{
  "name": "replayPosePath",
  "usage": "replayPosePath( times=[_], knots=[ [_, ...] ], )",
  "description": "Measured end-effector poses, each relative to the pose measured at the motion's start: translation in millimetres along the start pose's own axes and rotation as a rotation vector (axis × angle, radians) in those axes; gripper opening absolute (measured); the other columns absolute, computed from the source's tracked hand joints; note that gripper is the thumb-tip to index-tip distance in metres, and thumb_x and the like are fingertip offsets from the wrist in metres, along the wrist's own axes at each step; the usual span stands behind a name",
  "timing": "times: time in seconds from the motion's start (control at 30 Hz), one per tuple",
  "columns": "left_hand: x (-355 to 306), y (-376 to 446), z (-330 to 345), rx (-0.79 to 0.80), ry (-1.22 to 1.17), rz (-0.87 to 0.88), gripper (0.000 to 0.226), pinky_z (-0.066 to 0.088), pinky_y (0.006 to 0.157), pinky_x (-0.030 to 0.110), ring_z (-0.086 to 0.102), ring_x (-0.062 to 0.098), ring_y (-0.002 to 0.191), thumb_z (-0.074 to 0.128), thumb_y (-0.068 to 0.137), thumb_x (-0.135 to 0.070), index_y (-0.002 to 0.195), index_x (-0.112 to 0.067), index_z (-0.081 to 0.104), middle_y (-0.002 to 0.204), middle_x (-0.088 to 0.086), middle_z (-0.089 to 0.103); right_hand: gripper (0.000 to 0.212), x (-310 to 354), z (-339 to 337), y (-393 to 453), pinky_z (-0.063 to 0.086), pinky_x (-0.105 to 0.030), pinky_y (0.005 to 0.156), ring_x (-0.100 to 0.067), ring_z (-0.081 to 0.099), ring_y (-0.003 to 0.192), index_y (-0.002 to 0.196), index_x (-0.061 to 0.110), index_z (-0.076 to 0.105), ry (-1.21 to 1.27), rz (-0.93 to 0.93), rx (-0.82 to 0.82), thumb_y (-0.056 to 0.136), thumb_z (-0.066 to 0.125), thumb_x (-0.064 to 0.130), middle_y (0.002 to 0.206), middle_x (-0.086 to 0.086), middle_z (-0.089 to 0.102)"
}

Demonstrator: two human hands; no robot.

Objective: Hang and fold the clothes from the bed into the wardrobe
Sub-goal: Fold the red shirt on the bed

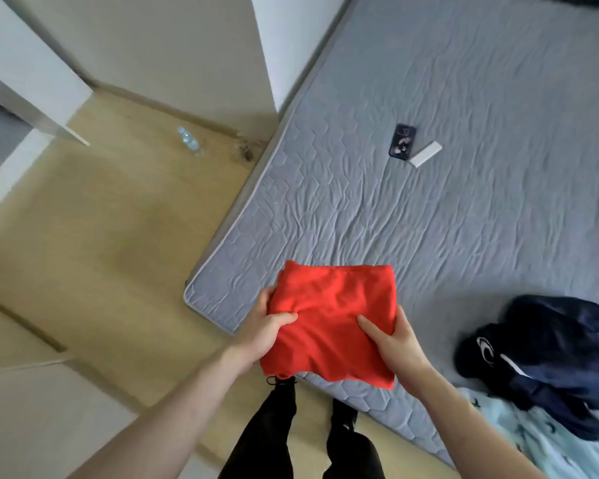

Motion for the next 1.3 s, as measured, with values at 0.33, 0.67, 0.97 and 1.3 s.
replayPosePath(
  times=[0.33, 0.67, 0.97, 1.3],
  knots=[
    [-22, -169, -106, -0.291, -0.275, 0.187, 0.064, 0.051, 0.090, 0.028, 0.070, 0.007, 0.106, 0.074, 0.070, -0.033, 0.132, -0.036, 0.058, 0.118, -0.013, 0.073, 0.038, 111, 126, -78, 0.058, -0.029, 0.087, -0.005, 0.074, 0.099, 0.118, 0.040, 0.064, -0.240, -0.222, 0.260, 0.086, 0.084, 0.035, 0.106, 0.017, 0.077],
    [-28, -232, -321, -0.530, -0.370, 0.318, 0.046, 0.049, 0.088, 0.027, 0.068, -0.004, 0.095, 0.069, 0.077, -0.031, 0.121, -0.043, 0.062, 0.108, -0.024, 0.072, 0.044, 176, 372, -97, 0.056, -0.035, 0.092, -0.002, 0.072, 0.099, 0.122, 0.038, 0.065, -0.398, -0.400, 0.433, 0.083, 0.086, 0.039, 0.107, 0.018, 0.076],
    [-32, -264, -523, -0.679, -0.379, 0.386, 0.041, 0.050, 0.086, 0.030, 0.068, -0.006, 0.090, 0.067, 0.083, -0.041, 0.123, -0.047, 0.061, 0.104, -0.030, 0.070, 0.036, 218, 590, -132, 0.056, -0.029, 0.085, -0.001, 0.073, 0.096, 0.118, 0.032, 0.066, -0.398, -0.511, 0.541, 0.087, 0.083, 0.029, 0.103, 0.019, 0.077],
    [-78, -254, -698, -0.814, -0.423, 0.436, 0.045, 0.052, 0.085, 0.030, 0.069, 0.003, 0.096, 0.065, 0.075, -0.051, 0.120, -0.048, 0.063, 0.103, -0.027, 0.072, 0.038, 302, 781, -118, 0.057, -0.033, 0.089, -0.002, 0.073, 0.099, 0.117, 0.040, 0.063, -0.440, -0.604, 0.674, 0.085, 0.083, 0.041, 0.109, 0.021, 0.075]
  ],
)
Point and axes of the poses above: each hand's wrist, its own y-axis towards the middle knuckle, its own z-axis out of the palm, x = y × z, the point moved 5 cm from there along y, towards the middle knuckle
